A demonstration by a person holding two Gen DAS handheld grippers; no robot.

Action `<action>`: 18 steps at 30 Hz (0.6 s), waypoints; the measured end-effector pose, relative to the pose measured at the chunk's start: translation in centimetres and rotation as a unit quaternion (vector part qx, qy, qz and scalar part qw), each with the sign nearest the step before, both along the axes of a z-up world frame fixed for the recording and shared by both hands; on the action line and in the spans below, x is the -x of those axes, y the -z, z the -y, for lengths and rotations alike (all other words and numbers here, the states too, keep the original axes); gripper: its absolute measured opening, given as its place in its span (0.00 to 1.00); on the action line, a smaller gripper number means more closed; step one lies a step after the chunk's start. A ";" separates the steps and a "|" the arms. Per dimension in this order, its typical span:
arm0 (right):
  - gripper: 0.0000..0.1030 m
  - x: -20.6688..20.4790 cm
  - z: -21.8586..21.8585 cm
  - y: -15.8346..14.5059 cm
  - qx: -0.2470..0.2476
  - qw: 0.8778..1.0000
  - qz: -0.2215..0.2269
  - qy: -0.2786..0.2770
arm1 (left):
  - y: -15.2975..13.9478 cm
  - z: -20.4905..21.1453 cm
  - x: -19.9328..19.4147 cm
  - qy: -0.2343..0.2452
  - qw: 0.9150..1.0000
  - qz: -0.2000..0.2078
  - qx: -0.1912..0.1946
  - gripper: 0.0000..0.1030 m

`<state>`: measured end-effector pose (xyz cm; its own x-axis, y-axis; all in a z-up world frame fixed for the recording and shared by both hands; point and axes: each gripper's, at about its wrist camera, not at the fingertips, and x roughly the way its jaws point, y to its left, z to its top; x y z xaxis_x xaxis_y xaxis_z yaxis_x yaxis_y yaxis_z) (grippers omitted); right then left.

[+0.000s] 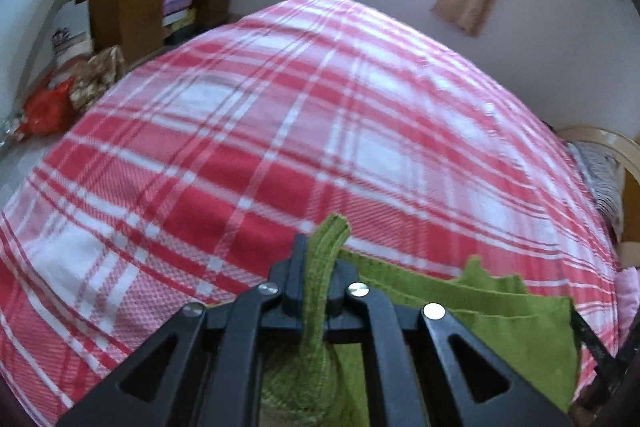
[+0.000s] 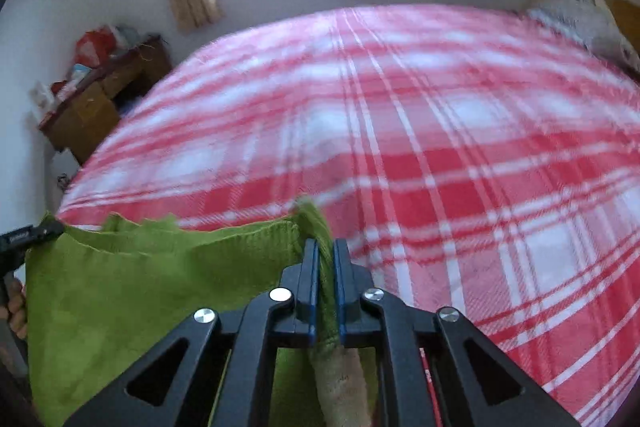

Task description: Fold small clothes

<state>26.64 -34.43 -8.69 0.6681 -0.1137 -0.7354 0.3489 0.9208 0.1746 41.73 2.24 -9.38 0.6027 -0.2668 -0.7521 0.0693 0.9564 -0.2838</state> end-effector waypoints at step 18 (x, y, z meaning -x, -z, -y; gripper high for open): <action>0.05 8.9 0.2 -5.5 0.029 0.997 0.058 0.032 | -6.7 -2.0 10.9 0.085 0.988 0.067 -0.113 0.61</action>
<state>17.78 -34.64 -3.15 0.7375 -0.1992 -0.6453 0.3888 0.9065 0.1645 30.84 4.21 -2.69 0.6623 -0.2075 -0.7199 0.2566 0.9656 -0.0423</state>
